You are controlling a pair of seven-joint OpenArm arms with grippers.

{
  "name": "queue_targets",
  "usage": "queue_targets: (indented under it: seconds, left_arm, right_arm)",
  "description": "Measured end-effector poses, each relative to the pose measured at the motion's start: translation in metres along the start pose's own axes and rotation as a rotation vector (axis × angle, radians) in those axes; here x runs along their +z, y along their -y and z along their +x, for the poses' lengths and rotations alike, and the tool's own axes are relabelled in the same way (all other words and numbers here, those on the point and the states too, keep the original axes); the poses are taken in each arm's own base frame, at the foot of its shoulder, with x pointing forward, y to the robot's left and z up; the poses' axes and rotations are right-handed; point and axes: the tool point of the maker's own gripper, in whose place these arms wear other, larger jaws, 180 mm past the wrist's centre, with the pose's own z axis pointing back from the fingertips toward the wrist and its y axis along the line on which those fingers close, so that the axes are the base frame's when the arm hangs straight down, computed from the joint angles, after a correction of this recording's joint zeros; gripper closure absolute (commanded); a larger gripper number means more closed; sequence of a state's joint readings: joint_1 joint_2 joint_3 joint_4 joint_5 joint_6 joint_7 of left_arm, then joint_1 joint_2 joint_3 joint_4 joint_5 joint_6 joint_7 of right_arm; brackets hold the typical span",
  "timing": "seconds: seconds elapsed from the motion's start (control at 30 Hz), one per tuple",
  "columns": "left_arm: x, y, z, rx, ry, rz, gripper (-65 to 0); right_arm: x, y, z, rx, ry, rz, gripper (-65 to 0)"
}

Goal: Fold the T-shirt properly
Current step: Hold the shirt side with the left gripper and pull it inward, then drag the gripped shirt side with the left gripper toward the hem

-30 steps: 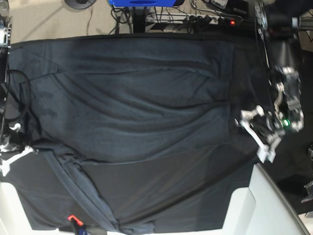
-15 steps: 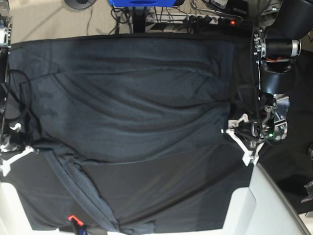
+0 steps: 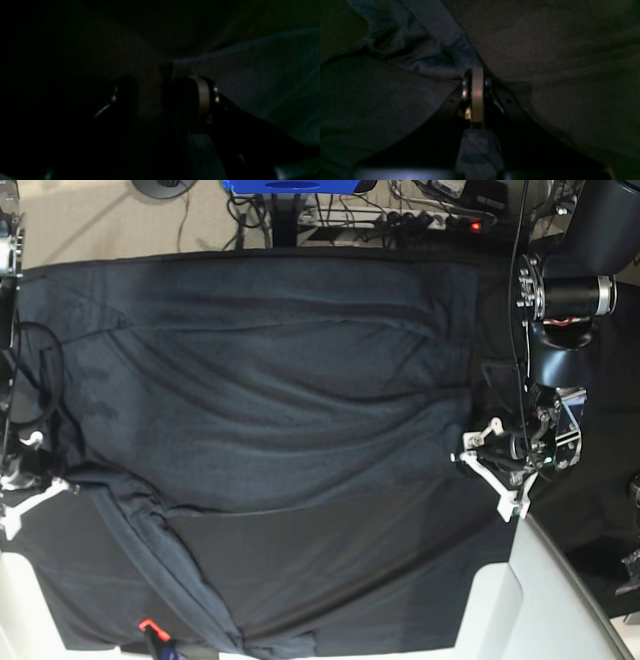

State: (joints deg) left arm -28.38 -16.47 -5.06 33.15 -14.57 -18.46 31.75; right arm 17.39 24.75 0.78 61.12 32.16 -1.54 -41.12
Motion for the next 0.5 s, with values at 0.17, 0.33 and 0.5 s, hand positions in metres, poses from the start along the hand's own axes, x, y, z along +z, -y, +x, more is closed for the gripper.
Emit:
queue_targets:
  seconds: [0.17, 0.33, 0.5]
  left_arm:
    - [-0.004, 0.011, 0.004, 0.005, 0.026, -0.018, -31.3]
    - [-0.007, 0.021, 0.004, -0.010, 0.033, -0.032, -22.1]
    - [-0.012, 0.036, 0.004, -0.087, 0.044, -0.047, 0.0]
  right_arm:
    - [0.000, 0.000, 0.000, 0.000, 0.000, 0.000, -0.6]
    - [0.000, 0.000, 0.000, 0.000, 0.001, 0.001, -0.6]
    - [0.000, 0.000, 0.001, 0.000, 0.004, 0.001, -0.6]
